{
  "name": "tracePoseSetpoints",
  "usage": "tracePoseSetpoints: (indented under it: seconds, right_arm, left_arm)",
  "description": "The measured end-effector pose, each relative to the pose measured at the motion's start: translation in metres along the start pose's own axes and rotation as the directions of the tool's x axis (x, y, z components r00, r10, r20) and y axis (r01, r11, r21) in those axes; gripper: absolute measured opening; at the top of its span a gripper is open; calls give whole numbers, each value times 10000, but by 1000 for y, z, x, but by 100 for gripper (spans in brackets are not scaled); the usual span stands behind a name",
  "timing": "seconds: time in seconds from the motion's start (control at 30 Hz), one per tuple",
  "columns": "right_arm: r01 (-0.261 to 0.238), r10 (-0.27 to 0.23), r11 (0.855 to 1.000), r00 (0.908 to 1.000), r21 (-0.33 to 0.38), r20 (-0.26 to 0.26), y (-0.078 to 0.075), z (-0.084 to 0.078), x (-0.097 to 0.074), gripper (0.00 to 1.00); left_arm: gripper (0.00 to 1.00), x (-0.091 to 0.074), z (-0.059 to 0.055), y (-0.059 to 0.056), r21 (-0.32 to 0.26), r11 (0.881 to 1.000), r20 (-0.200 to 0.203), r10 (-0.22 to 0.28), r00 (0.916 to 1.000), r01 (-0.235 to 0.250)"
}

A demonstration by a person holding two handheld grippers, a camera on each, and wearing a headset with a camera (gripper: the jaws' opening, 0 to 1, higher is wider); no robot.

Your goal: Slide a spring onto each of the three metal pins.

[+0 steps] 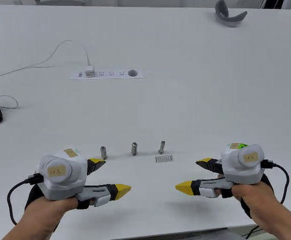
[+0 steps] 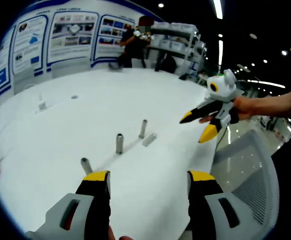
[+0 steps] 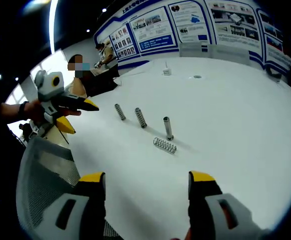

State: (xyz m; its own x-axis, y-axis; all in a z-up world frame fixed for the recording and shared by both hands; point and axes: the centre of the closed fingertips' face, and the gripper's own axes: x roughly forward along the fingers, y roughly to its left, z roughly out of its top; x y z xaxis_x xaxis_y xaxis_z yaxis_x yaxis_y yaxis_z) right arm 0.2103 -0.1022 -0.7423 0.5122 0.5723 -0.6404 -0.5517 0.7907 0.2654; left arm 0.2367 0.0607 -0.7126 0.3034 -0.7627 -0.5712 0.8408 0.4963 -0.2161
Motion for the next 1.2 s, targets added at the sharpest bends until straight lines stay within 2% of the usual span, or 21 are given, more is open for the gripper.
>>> tracePoseSetpoints:
  seconds: [0.23,0.47,0.63,0.8,0.93,1.2]
  right_arm:
    - [78,-78,10000,10000,56,7,-2,-2,-4,70]
    - [75,-75,10000,10000,52,4,2,-2,-10,73]
    - [71,-72,9998,10000,164,36,7,-5,-10,75]
    - [-25,26,9998,10000,220,-59,13,-8,-11,79]
    - [-18,22,9997,9999,249,-135,15,-11,-14,81]
    - [-30,36,9995,9998,302,-172,17,-15,-17,82]
  left_arm:
    - [66,15,2,-9,599,9974,-406,-365,9985,389]
    - [68,35,4,-18,1041,9908,-702,-797,9943,868]
    - [69,52,-1,-23,1234,9850,-1068,-1078,9884,1208]
    - [70,66,0,-29,1414,9783,-1315,-1328,9824,1512]
    - [70,77,3,-32,1557,9744,-1426,-1402,9798,1621]
    - [65,104,7,-32,1853,9687,-1612,-1359,9775,1653]
